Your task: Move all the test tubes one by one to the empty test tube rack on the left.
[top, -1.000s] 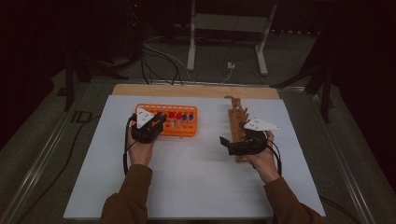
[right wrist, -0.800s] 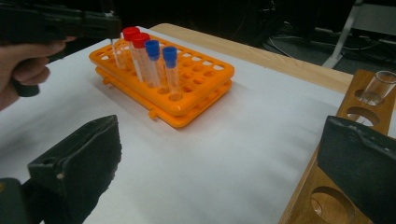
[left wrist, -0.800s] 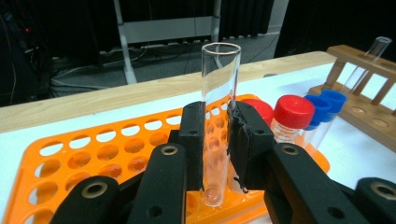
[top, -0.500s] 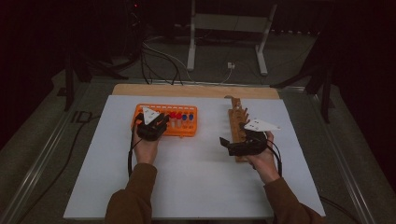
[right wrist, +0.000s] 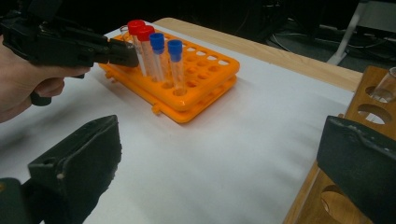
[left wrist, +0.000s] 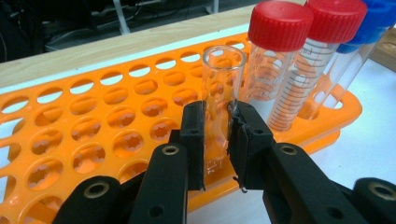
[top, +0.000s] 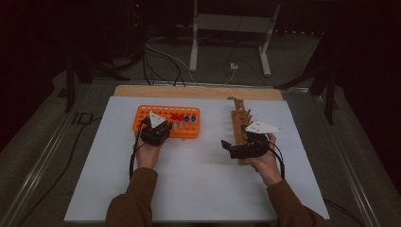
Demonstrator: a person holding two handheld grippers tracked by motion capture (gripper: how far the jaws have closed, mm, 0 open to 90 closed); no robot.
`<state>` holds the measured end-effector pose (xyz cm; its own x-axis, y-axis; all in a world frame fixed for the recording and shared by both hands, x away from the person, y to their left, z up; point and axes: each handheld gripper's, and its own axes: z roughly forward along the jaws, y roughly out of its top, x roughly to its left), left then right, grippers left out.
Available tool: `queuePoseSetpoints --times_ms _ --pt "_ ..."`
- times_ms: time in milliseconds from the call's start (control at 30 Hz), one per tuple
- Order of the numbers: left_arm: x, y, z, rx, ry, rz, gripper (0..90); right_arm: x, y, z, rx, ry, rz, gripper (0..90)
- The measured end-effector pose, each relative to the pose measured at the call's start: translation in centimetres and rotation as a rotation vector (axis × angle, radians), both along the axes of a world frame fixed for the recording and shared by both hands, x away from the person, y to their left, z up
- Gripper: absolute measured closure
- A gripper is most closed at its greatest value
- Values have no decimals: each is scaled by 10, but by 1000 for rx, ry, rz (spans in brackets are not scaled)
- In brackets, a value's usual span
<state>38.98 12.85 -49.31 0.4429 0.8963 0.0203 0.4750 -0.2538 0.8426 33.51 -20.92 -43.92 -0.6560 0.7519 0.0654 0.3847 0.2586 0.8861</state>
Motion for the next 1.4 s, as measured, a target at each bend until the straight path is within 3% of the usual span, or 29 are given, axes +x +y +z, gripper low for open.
queuePoseSetpoints --times_ms 67,233,433,633,800,933,1133,1400 --pt "1 0 -3 11 19 -1 768 0 1 0 1 -1 1 0" --pt "1 2 -3 -22 32 3 754 0 0 1 1 -1 0 0" --pt "-4 9 -2 -53 41 26 584 2 -2 3 4 -5 -7 0" --pt "-17 19 5 -139 22 49 349 6 -4 6 7 -7 -17 0" --pt "-33 23 19 -227 -4 7 157 11 -6 13 13 -25 -52 4" --pt "-50 23 29 -233 -28 -53 19 19 -10 18 -3 -27 -73 4" --pt "-72 31 35 -237 -52 -67 4 37 -21 25 -30 -21 -95 4" --pt "-85 45 33 -250 -64 -32 4 68 -34 28 -45 13 -159 70"
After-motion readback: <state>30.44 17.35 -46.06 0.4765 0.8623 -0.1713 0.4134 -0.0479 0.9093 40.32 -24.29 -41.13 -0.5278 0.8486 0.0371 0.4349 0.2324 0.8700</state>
